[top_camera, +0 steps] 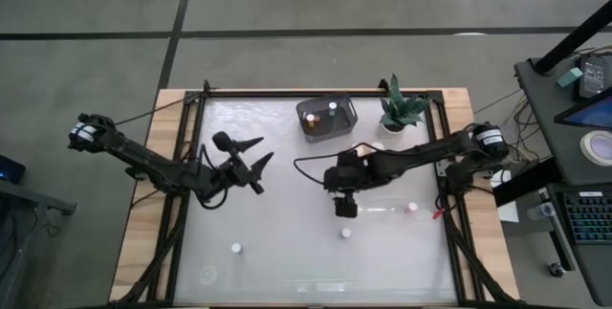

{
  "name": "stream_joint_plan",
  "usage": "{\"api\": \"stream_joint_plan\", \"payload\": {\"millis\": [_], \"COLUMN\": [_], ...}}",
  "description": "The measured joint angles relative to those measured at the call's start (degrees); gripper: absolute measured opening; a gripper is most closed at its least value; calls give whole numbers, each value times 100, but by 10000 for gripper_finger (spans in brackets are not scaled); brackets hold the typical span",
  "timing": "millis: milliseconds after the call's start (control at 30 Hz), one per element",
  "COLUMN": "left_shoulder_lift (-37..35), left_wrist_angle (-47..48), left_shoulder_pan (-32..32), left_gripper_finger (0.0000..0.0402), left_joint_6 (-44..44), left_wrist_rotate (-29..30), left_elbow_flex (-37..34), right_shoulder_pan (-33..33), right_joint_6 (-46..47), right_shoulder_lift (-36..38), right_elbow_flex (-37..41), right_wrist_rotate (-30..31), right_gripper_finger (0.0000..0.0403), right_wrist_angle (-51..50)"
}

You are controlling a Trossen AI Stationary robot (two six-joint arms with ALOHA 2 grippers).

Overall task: Pick and place medicine bottles into bin by pill shape (circle, oval)
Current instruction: Put the small white pill bottle into the black bin

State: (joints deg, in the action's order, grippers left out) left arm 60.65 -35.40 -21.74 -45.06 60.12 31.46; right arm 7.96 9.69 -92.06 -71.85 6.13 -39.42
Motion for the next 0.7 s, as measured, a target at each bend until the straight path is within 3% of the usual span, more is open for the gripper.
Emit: {"api": "stream_joint_plan", "payload": {"millis": [700], "left_shoulder_lift": [-176], "left_wrist_angle": [87], "left_shoulder_pan": [5], "left_gripper_finger": [219], "left_joint_6": [-340], "left_wrist_rotate": [42], "left_elbow_flex": [-43], "right_shoulder_pan": [-176], "right_joint_6": [74], "right_shoulder_lift": [-618], "right_elbow_flex": [-101], "right_wrist_rotate": [140], "right_gripper_finger": [289], "right_wrist_angle": [-58]}}
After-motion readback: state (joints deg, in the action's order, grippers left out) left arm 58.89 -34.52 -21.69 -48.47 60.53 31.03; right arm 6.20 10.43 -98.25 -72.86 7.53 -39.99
